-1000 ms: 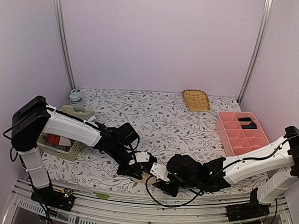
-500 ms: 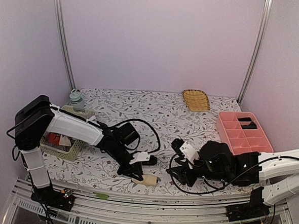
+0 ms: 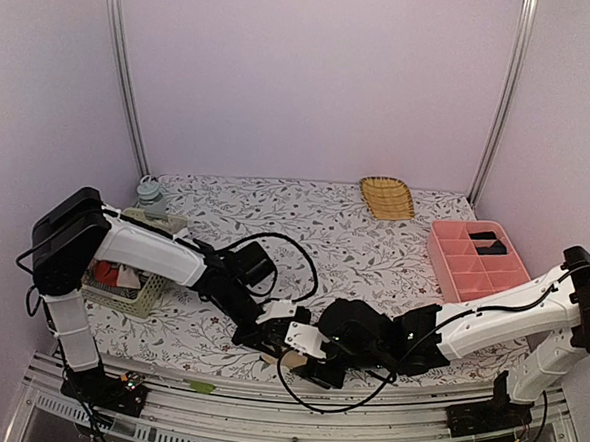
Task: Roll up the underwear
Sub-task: Pick up the underwear from the corner of the board, then place the underwear in the storage box.
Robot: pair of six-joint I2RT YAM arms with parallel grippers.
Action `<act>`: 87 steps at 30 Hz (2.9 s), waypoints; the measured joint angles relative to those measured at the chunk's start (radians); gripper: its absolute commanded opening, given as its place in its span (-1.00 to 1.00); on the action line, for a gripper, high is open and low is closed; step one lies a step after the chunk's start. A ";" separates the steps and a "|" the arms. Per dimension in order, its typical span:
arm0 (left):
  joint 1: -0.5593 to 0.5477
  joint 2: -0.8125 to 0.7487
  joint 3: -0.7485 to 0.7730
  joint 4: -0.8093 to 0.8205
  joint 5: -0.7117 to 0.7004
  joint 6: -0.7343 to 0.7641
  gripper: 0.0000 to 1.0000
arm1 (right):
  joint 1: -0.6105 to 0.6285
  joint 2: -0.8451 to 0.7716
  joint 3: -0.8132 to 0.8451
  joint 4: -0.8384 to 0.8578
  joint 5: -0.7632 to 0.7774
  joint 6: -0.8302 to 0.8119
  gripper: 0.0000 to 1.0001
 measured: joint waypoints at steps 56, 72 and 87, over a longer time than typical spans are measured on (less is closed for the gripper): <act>0.124 -0.088 -0.050 -0.045 -0.143 -0.140 0.92 | -0.051 0.346 0.216 -0.031 -0.079 -0.071 -1.00; 0.272 -0.486 -0.023 0.076 -0.917 -0.328 0.92 | -0.243 0.130 0.225 -0.187 -0.100 0.236 -1.00; 0.274 -0.612 0.021 0.196 -0.983 -0.410 0.92 | -0.856 -0.170 0.330 -0.361 0.010 0.734 -1.00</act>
